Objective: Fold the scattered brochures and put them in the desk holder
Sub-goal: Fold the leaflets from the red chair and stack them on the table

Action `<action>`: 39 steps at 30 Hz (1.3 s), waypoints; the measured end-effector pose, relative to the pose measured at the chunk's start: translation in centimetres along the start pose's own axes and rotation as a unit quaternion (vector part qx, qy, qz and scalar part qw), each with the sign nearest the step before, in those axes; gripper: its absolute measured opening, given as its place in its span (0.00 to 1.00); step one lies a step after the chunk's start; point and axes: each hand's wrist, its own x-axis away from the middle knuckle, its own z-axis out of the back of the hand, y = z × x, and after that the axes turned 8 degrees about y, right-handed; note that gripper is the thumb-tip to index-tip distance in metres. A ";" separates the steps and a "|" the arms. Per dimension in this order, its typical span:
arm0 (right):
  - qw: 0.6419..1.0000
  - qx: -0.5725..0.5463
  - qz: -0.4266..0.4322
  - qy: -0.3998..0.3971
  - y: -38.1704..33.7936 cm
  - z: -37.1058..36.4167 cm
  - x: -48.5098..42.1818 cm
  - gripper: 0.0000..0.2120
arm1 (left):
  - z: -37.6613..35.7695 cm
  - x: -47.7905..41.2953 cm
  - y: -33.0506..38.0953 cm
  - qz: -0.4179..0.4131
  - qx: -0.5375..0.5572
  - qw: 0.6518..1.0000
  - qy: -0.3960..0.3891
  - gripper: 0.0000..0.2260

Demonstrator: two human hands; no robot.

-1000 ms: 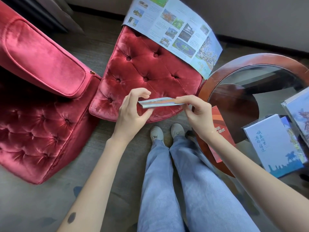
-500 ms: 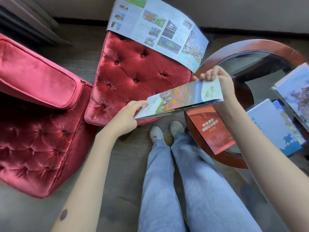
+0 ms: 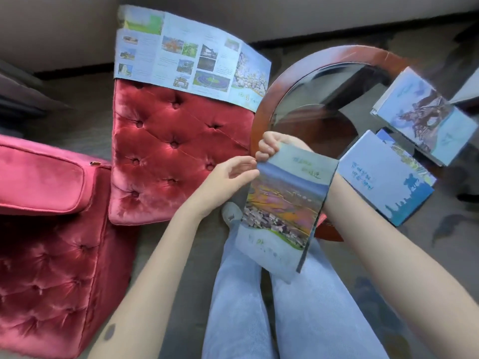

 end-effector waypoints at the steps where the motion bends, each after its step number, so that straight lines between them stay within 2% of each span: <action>1: 0.999 -0.016 -0.026 0.021 0.2 0.8 -0.1 0.20 | -0.5 -0.3 0.2 0.023 0.032 0.999 -0.019 0.12; 2: 0.998 -0.006 -0.037 0.049 0.0 1.4 0.5 0.17 | -0.8 -0.7 0.3 0.043 0.059 0.997 -0.032 0.12; 4: 0.995 -0.052 -0.003 0.080 -0.5 0.9 1.9 0.06 | -0.9 -1.4 0.5 0.065 0.082 0.994 -0.040 0.13; 5: 0.995 -0.053 0.012 0.088 -0.9 0.7 2.4 0.06 | -0.9 -1.7 0.6 0.066 0.079 0.994 -0.041 0.12; 7: 0.986 0.035 0.024 0.160 -1.6 0.4 2.9 0.07 | -0.9 -2.4 0.7 0.053 0.054 0.996 -0.040 0.10; 9: 0.978 0.075 0.037 0.190 -1.6 0.6 3.7 0.07 | -1.1 -3.1 1.2 0.042 0.033 0.998 -0.036 0.09; 13: 0.972 0.027 0.061 0.224 -1.6 1.2 4.5 0.10 | -2.5 -4.1 2.0 0.018 -0.027 0.999 -0.025 0.10; 15: 0.966 -0.013 0.059 0.251 -1.7 2.1 4.8 0.20 | -3.2 -4.3 2.5 -0.001 -0.036 0.999 0.001 0.11; 16: 0.959 -0.036 0.060 0.273 -1.8 2.3 5.2 0.25 | -3.4 -4.5 2.8 -0.005 -0.019 0.999 0.029 0.10; 17: 0.952 -0.030 0.066 0.298 -1.8 2.8 5.6 0.25 | -3.4 -4.6 3.2 0.000 0.012 0.998 0.059 0.09; 19: 0.940 0.036 0.053 0.336 -1.7 3.9 6.2 0.16 | -3.3 -5.0 4.2 0.021 0.084 0.991 0.105 0.08; 20: 0.936 0.052 0.034 0.346 -1.5 4.3 6.7 0.16 | -3.1 -5.3 4.8 0.034 0.113 0.985 0.123 0.08; 24: 0.945 0.086 -0.012 0.315 0.1 6.9 8.8 0.27 | -2.8 -6.1 6.6 0.067 0.184 0.964 0.182 0.10; 26: 0.947 0.063 0.008 0.316 0.3 7.1 9.7 0.27 | -2.8 -6.6 7.1 0.067 0.208 0.955 0.201 0.08; 28: 0.940 0.089 0.058 0.323 0.4 7.5 10.2 0.20 | -3.0 -7.0 7.5 0.055 0.199 0.958 0.200 0.08; 31: 0.902 0.149 0.121 0.386 -0.5 7.4 10.2 0.09 | -4.0 -7.8 8.0 0.039 0.174 0.969 0.170 0.11; 34: 0.851 0.118 0.182 0.478 -2.1 8.2 10.1 0.08 | -5.5 -8.9 8.6 0.027 0.186 0.975 0.122 0.11; 37: 0.790 0.116 0.222 0.559 -4.2 10.2 10.7 0.07 | -7.6 -10.2 9.5 0.005 0.141 0.986 0.083 0.15; 39: 0.763 0.116 0.236 0.590 -5.6 12.1 11.3 0.06 | -9.5 -11.3 10.2 0.001 0.125 0.990 0.065 0.11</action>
